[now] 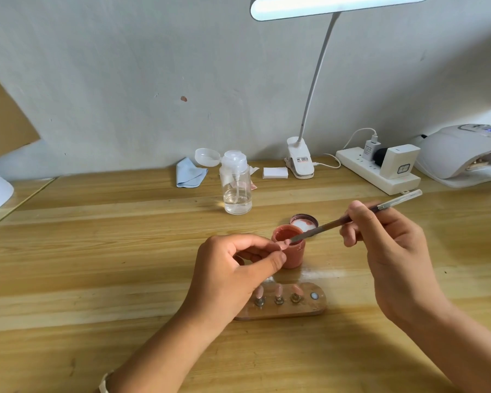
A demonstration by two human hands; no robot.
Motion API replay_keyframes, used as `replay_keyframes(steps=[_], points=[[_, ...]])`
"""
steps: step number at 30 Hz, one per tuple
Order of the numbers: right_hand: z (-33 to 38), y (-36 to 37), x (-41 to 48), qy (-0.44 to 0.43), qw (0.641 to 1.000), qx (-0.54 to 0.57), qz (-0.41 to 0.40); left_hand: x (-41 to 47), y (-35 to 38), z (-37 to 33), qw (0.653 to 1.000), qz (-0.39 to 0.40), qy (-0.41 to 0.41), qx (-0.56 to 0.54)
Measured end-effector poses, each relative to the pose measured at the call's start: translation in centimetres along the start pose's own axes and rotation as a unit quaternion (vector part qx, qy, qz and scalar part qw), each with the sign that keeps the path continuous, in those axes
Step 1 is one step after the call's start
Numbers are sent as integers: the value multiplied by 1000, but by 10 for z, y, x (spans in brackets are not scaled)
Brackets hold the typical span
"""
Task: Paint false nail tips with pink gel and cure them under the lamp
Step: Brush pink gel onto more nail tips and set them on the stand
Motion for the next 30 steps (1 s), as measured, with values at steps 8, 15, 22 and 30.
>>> replay_keyframes(steps=[8, 15, 22, 30], points=[[0, 0, 1, 1, 999, -38, -5, 0, 1, 2, 1000, -1, -6, -6], [-1, -13, 2, -4, 998, -41, -50, -1, 1, -1, 1000, -2, -3, -9], [-1, -15, 3, -5, 998, -22, -63, 0, 1, -3, 1000, 7, 18, -12], [-2, 2, -1, 1, 1000, -25, 8, 0, 0, -10, 999, 0, 37, 29]])
Point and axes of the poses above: each hand's wrist, its own x-axis towards the middle knuckle, its own y-axis out of the palm, z = x × y, the point moved 10 cm from there along x, towards the middle knuckle
